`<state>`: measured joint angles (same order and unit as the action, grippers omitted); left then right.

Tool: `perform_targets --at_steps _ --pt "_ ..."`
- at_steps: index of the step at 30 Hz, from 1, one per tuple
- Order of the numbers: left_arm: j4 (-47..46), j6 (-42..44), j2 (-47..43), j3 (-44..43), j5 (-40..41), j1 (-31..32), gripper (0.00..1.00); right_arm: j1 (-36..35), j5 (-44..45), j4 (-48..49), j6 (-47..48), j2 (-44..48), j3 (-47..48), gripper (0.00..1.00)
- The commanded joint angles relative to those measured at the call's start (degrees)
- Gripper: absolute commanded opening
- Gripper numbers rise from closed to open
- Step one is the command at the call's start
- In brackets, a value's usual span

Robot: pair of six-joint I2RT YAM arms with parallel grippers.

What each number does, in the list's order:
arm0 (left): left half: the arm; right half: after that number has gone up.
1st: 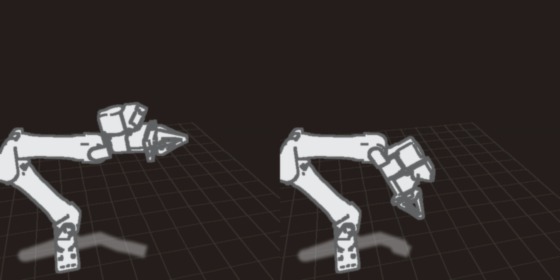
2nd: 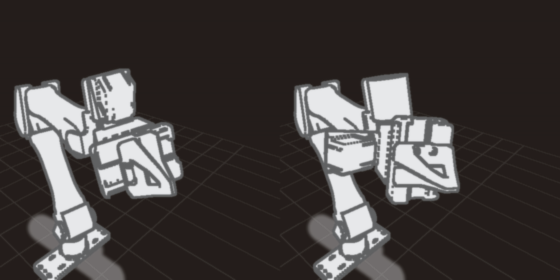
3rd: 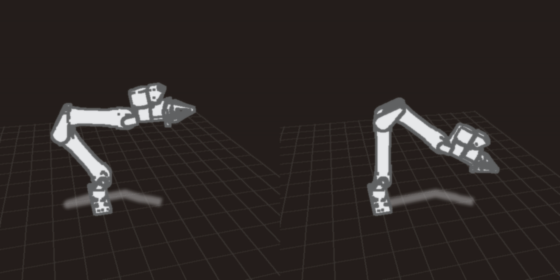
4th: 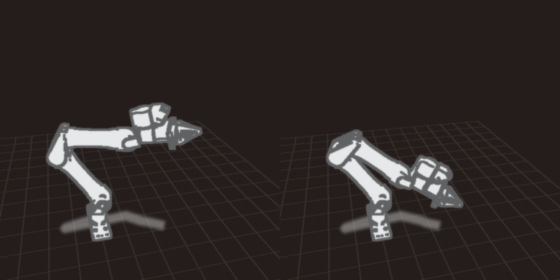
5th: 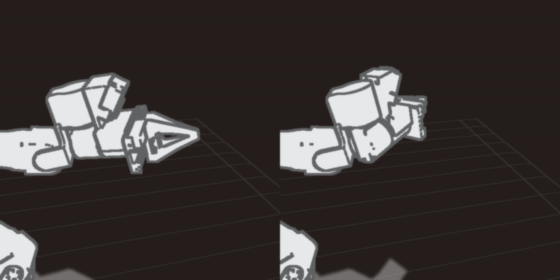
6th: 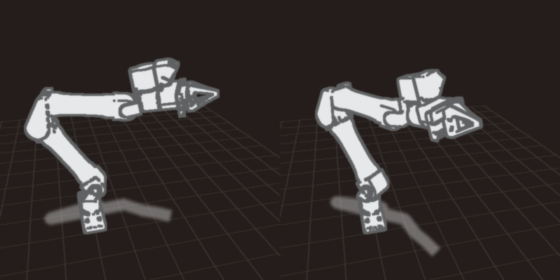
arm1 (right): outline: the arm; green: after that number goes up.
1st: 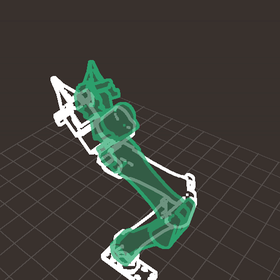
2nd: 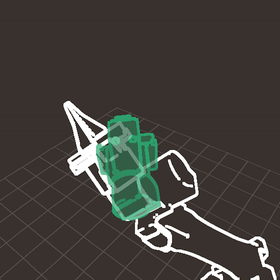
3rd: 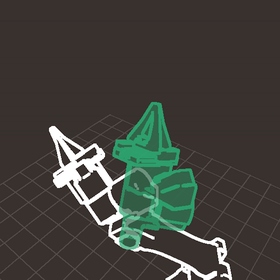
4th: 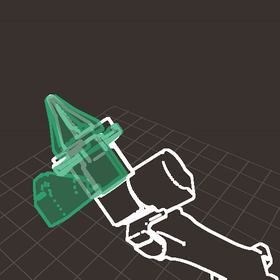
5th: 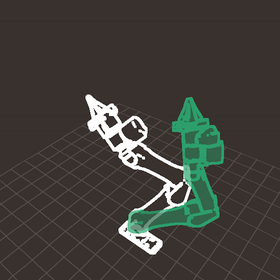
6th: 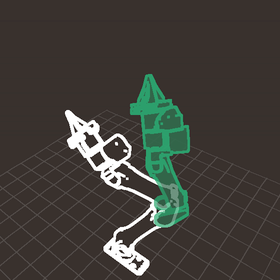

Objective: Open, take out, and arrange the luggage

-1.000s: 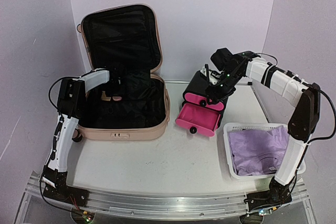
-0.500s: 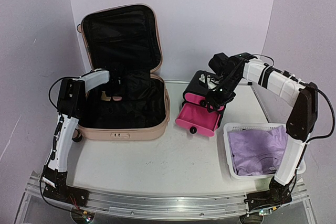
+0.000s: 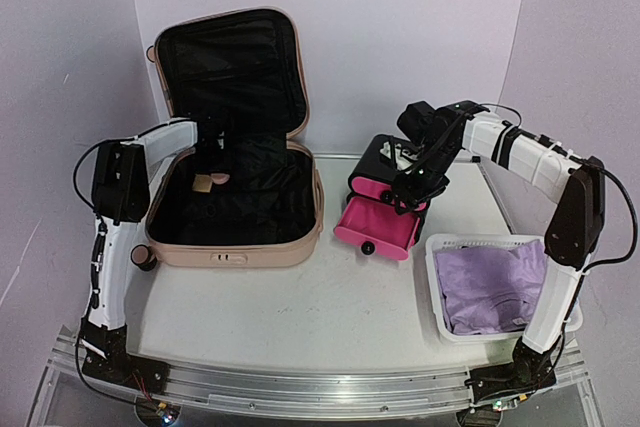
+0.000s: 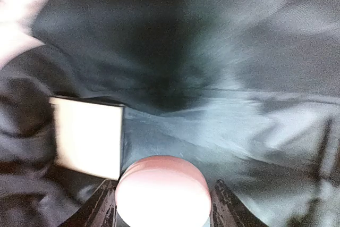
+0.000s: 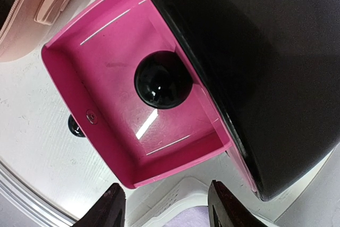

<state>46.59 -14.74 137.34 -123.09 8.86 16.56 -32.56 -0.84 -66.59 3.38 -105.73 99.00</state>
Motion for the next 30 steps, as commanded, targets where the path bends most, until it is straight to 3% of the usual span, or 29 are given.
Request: perform_targets --at_steps 1,6,10,16,22,30 --pt "-0.5 0.6 -14.4 1.6 -3.2 1.1 0.40 -0.2 0.1 1.5 -1.3 1.8 0.5 0.55" --pt "-5.4 -3.3 -27.7 15.1 -8.0 6.2 0.40 -0.2 -0.1 2.6 -2.2 1.8 -0.3 0.55" --pt "-20.1 -9.2 -38.4 29.8 -12.9 13.5 0.38 -0.3 -0.1 3.0 -2.0 1.6 -0.2 0.55" --pt "-38.9 -10.8 -46.7 45.7 -9.7 28.9 0.35 -0.2 -0.3 3.3 -2.1 1.5 0.0 0.55" --pt "-47.9 -6.2 -41.7 46.6 -5.4 38.5 0.35 -0.2 -0.8 3.5 -2.8 1.9 0.4 0.55" --pt "-50.7 -5.7 -27.5 36.8 -7.6 41.4 0.35 -0.2 0.8 3.8 -2.9 4.0 0.0 0.55"
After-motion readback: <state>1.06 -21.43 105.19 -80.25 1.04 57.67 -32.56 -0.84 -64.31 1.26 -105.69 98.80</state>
